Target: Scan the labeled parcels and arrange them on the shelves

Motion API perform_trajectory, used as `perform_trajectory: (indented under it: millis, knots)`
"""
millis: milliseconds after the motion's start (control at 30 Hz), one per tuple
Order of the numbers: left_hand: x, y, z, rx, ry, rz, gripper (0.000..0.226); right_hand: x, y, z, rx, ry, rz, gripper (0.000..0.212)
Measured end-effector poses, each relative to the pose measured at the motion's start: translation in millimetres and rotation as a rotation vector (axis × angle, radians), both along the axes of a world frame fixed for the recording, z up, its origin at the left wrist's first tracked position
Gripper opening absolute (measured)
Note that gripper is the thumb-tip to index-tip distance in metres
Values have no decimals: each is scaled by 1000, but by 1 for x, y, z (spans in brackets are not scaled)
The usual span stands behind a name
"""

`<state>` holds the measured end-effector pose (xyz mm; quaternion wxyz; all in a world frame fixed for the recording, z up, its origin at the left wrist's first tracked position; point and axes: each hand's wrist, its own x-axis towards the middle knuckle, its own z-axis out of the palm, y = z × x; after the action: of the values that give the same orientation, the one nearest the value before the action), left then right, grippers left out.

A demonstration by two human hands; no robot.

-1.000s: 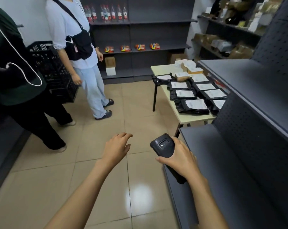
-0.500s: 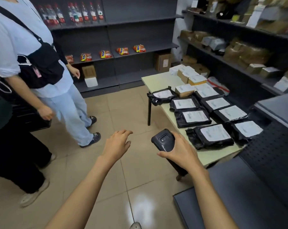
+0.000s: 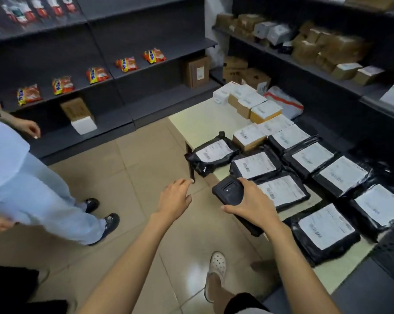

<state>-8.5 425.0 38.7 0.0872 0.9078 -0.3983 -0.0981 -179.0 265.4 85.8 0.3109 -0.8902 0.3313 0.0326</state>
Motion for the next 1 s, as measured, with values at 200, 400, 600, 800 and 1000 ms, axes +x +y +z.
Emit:
perform_trajectory:
  millis: [200,400,600,800,1000]
  knots:
    - [85,-94,-28,20,49,-26,51,92,-84,-7,-27,38,-44,100]
    - [141,-156,-72,55,120,-45,58,127,-124,-29,21,156,-116,105]
    - [165,-186,-120,162,261,18,109,154,-134,-48,73,255,-225,102]
    - [184,-201,-146,225,260,-6,128,187,-137,-56,79,293,-315,100]
    - [217,-208,-146,146,249,-73,117,212,-132,-58,95,301,-389,103]
